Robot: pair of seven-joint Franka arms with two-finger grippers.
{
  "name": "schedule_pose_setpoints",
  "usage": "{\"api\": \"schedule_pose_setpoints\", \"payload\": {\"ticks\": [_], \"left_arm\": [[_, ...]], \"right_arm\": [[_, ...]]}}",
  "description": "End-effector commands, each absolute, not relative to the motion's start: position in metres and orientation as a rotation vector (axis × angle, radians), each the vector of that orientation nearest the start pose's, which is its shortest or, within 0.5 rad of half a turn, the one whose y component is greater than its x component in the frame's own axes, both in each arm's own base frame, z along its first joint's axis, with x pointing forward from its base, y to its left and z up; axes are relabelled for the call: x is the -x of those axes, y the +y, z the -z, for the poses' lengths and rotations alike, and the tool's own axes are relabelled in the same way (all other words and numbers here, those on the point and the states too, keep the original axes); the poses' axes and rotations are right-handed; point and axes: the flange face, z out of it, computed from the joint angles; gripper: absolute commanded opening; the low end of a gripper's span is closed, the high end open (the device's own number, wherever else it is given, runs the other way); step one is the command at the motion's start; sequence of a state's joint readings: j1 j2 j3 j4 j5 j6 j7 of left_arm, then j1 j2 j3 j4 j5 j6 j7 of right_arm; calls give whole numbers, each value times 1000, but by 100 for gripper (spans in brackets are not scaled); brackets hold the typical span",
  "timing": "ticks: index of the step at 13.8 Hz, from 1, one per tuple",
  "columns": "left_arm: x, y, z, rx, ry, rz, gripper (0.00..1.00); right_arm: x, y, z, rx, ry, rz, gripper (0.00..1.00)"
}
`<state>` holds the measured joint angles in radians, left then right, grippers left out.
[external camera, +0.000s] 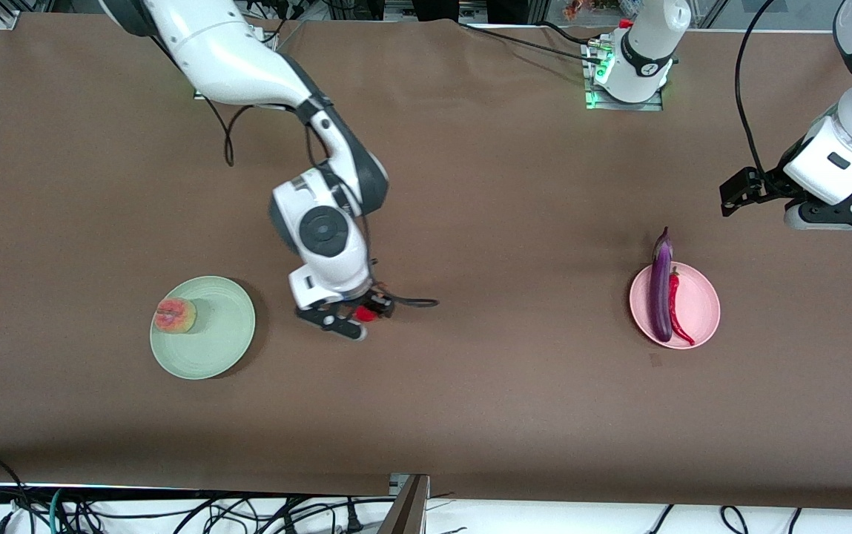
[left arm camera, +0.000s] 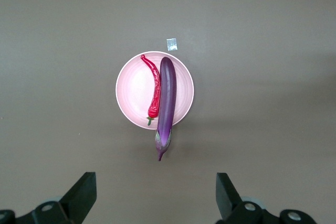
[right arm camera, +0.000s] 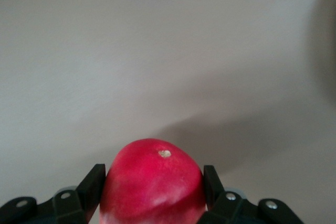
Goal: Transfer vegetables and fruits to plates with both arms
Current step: 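Carry the red apple onto the green plate and open the right gripper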
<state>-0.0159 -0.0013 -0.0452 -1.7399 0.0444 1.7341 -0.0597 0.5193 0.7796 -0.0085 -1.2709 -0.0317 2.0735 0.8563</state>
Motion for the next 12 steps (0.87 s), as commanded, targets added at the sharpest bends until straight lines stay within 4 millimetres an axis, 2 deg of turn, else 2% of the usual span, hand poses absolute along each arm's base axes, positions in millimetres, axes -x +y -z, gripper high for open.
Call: {"api": "schedule_pose_setpoints", "payload": {"ticks": [1,3,5,7,12], "left_arm": [[-565,-31,-565,3118,43,-17,100],[-564,-32,-565,3118,43,-20,100],[-564,-31,-565,3118,41,-20,100],[-564,-31,-565,3118,41,-20,100],[-563,-32,-564,3118,43,-39,100]], "right_arm": [[-673,291,-306,3186,343,-96,45],[-683,223,-298,3251,266,-264,45],[-689,173,-287,3262,158,-352,45],[-692,145,-276,3256,156,-392,45],[-703,91,-242,3236,107,-383,45]]}}
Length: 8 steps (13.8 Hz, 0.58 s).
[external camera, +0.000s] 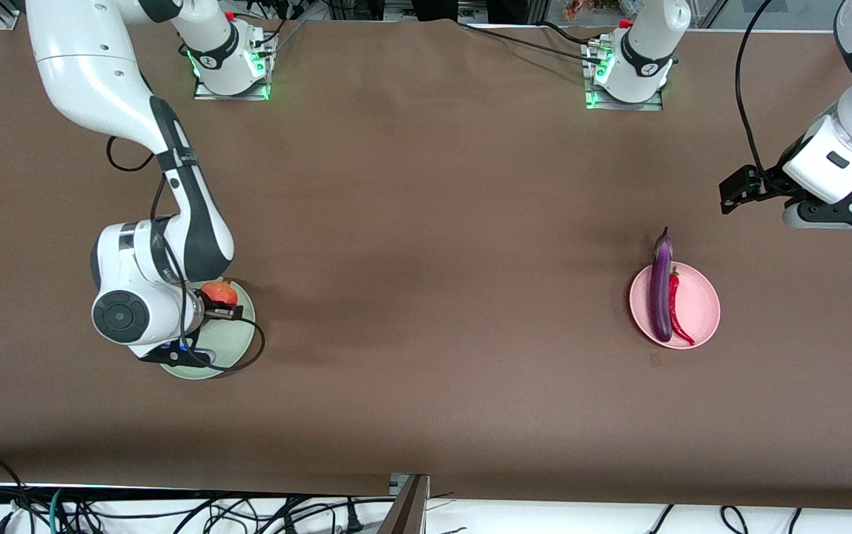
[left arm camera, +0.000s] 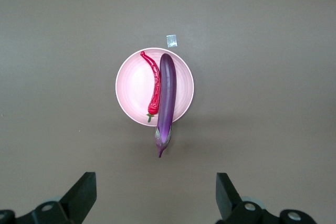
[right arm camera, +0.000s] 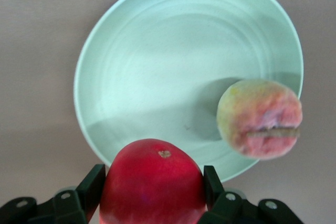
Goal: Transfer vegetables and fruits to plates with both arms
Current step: 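Carry the red apple onto the green plate and open the right gripper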
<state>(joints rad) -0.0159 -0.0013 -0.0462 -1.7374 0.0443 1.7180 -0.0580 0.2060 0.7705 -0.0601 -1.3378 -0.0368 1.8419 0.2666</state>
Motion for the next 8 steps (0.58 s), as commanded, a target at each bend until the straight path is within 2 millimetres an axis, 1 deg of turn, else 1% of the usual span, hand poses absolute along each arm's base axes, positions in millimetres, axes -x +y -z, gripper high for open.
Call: {"api": "schedule_pose_setpoints", "payload": {"ticks": [1,3,4,5,6,8], "left_arm": [[-563,-31,-564,3118,41,-39,100],[-563,-31,-564,3118,38,-39,100],[-563,-30,-565,3118,36,-37,100],[-563,-29,-564,3115,36,-43,100],[-562,-29,-564,3114,39,-51,100],[-562,-25,-563,3114,27,-53,100]], "right_arm": [[-704,87,-234,3232,115,-370,45],[-704,89,-223,3232,106,-315,45],[-704,89,-219,3232,105,-303,48],[-704,89,-217,3232,102,-305,72],[-705,88,-221,3232,102,-305,100],[-705,91,-234,3228,70,-304,100]]}}
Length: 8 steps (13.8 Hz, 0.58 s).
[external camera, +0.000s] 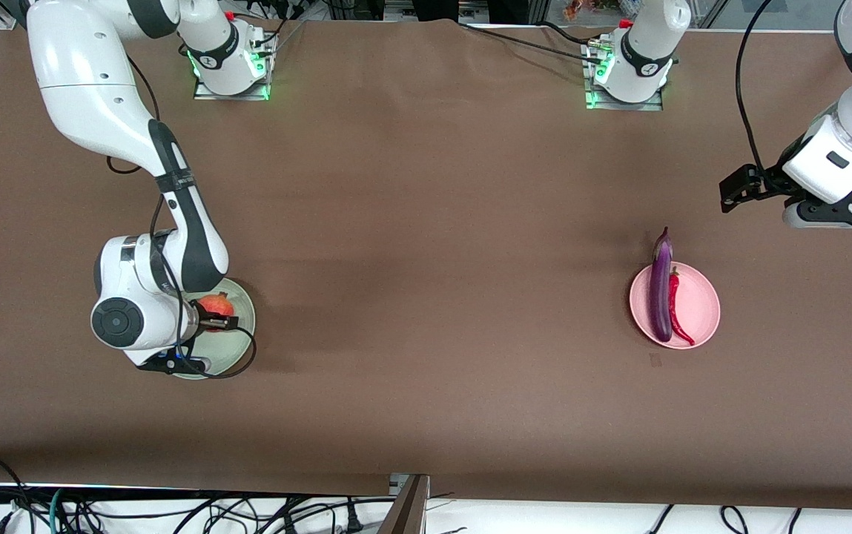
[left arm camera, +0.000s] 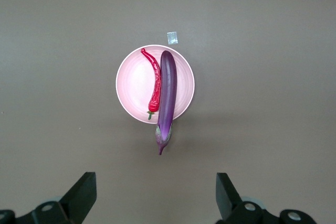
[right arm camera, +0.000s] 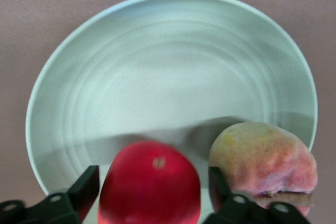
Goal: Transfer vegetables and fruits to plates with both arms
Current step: 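Carry the red apple onto the green plate and open the right gripper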
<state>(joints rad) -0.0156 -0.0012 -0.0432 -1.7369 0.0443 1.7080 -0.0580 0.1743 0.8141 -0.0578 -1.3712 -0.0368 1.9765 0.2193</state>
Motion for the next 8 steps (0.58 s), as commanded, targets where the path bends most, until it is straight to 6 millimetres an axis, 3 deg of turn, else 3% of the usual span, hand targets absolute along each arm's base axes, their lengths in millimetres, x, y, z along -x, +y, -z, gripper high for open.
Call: {"api": "schedule_pose_setpoints", "payload": {"ticks": [1,2,5,8], "left_arm": [[-562,-25,-563,3114,27,-53,100],[-562,-25,-563,3114,27,-56,100],[-562,-23,-562,3112,24,-72,100],[-563,-18,-560,3112,8,-77,100]], "right_arm": [[-704,92,-250,3227,68,-322,100],[-703,94,-268,3224,69,-340,100],[-696,94,-349,3221,-37,-307,100],[-688,81,-409,3207,-194,-241,100]]}}
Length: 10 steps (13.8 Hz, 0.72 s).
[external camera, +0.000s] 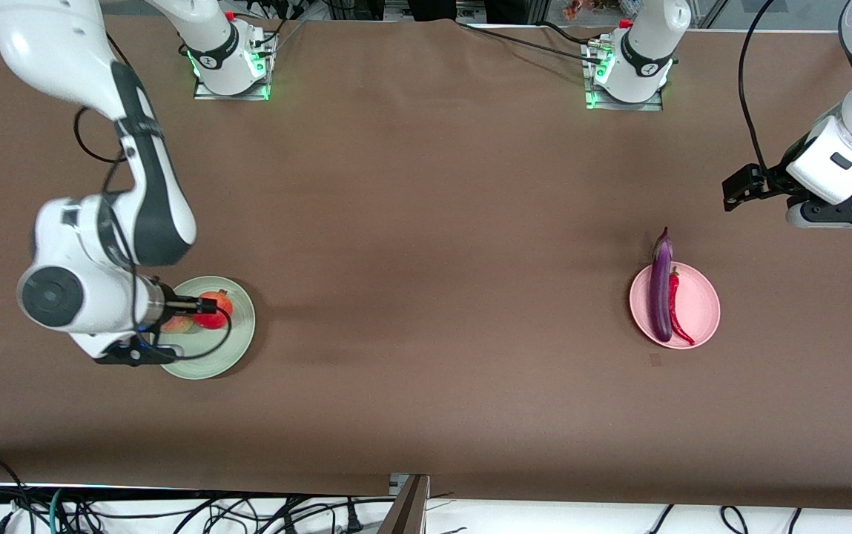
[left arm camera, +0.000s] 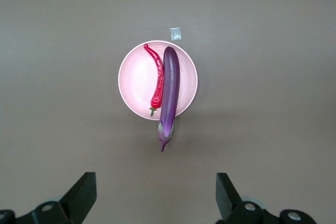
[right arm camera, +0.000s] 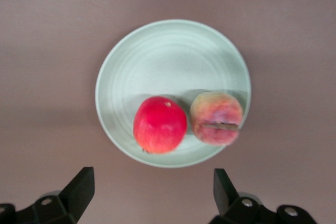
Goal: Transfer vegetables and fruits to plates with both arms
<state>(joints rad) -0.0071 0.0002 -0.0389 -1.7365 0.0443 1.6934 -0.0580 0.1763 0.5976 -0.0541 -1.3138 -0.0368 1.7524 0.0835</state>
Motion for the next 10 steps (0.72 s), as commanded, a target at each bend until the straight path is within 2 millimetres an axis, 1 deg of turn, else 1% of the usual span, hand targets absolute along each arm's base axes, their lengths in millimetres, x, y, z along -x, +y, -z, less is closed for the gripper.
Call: {"api": "schedule_pose_setpoints", "payload": {"ticks": [1,2,3,4,6,7,8,9,10], "left_arm": [[-563,-15,-559,3112,3,-80,100],[-563,-14,-559,3112,1,-80,100],[-563,-14,-559,3112,-2,-80,100],[-563,-14,-559,3112,-4,-80,100],[-563,-16,-559,3112,1,-80,100],[-563,-15,-559,3112,-2,-80,100],[-563,-15,-559,3112,-2,-80,100],[-563,-15,-559,3114,-4,-80,100],[-563,-14,-559,3114,-4,-80,100]], "right_arm": [[-682,74,-416,3202,-208,-306,100],[-673,65,-435,3200,-177,-333,100],[-665,58,-460,3197,-155,-324,100],[-654,57,-487,3195,-139,-292,100],[-629,49,-528,3189,-116,-294,100],[-619,44,-545,3187,-104,-280,100],[-605,38,-558,3184,-93,-266,100],[-589,40,-568,3180,-106,-259,100],[-576,41,-577,3180,-128,-249,100]]}}
